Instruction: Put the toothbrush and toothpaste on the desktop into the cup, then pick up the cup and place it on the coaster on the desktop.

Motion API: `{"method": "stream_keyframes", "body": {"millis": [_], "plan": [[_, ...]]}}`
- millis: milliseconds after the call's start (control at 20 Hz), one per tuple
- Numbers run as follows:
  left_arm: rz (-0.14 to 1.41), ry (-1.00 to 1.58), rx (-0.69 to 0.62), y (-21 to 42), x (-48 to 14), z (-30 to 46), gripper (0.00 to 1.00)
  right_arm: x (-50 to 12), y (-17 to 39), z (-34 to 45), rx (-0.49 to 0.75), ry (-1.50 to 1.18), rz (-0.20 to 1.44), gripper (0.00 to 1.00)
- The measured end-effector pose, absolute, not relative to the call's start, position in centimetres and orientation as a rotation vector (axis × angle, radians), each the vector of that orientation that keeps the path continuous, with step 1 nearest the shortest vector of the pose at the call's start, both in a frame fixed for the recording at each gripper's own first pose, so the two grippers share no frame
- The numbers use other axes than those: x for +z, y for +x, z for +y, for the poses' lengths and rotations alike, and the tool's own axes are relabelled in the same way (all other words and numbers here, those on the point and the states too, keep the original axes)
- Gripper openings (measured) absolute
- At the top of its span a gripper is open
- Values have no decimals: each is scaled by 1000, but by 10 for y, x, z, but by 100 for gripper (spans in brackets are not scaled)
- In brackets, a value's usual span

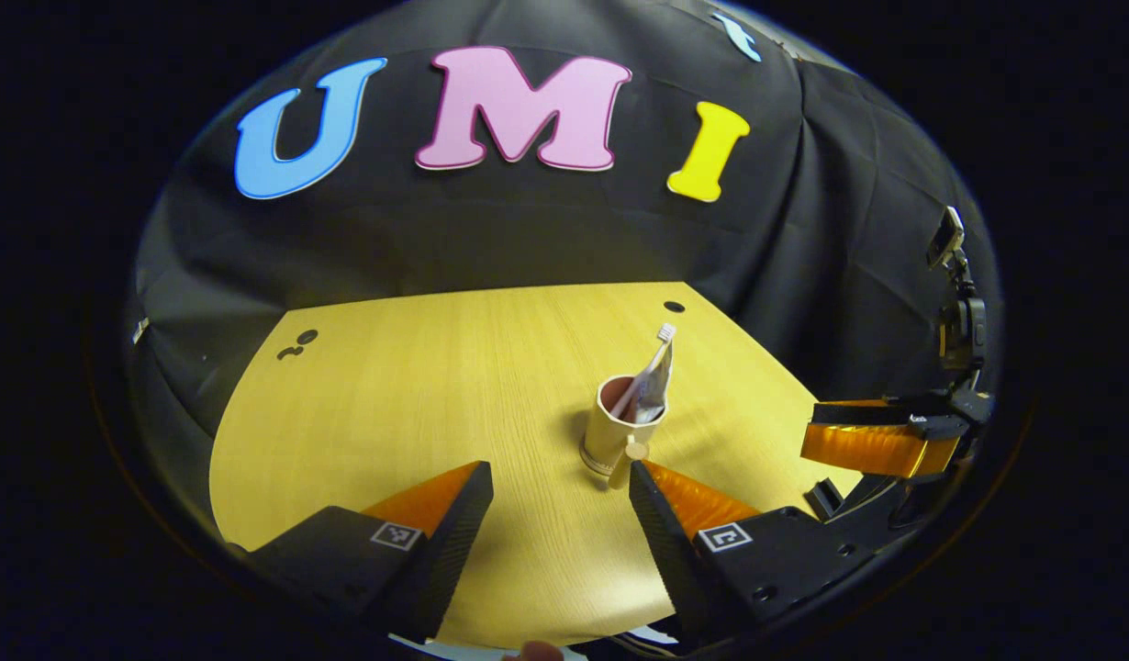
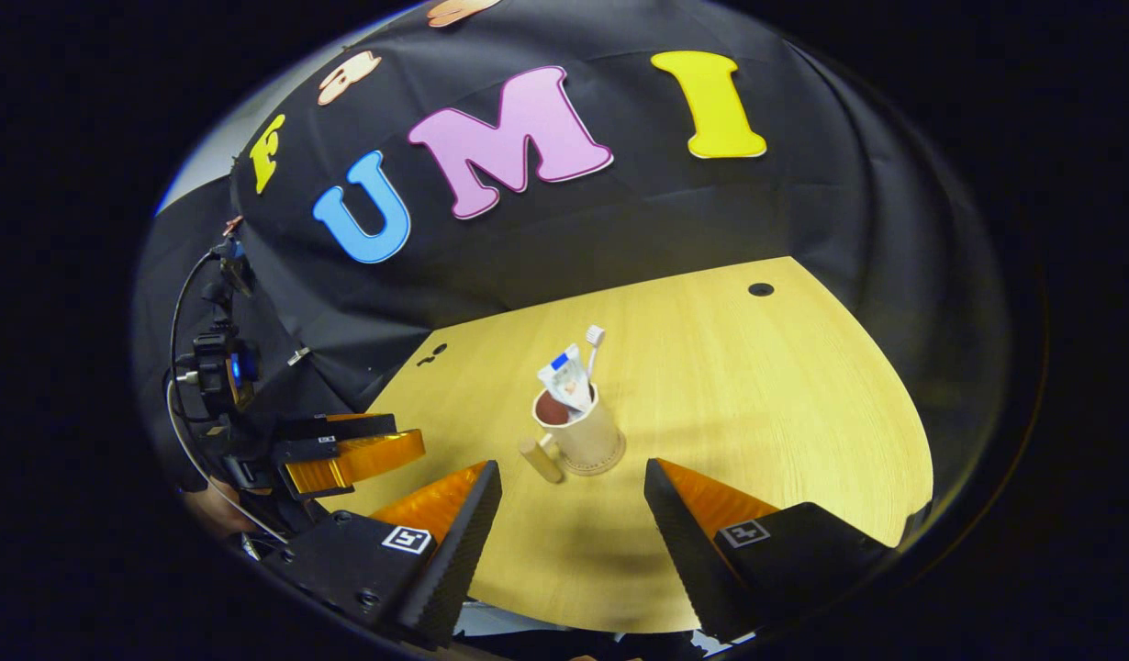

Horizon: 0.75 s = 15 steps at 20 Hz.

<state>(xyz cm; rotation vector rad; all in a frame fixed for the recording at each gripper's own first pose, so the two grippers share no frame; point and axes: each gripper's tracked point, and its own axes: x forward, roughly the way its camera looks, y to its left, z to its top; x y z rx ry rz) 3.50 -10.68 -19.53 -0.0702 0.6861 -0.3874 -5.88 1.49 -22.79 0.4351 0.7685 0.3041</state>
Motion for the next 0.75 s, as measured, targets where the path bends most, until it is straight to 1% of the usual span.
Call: {"method": "stream_keyframes", "body": {"millis": [250, 450, 550, 750], "plan": [[629, -109, -345, 27, -171, -78, 94, -213, -54, 27, 314, 426, 741, 96], [618, -135, -327, 22, -166, -63, 94, -208, -50, 30, 317, 415, 731, 96], [617, -143, -314, 20, -166, -59, 92, -206, -50, 32, 318, 411, 725, 96], [614, -144, -300, 17, -164, -54, 92, -205, -50, 30, 315, 410, 725, 96]]}}
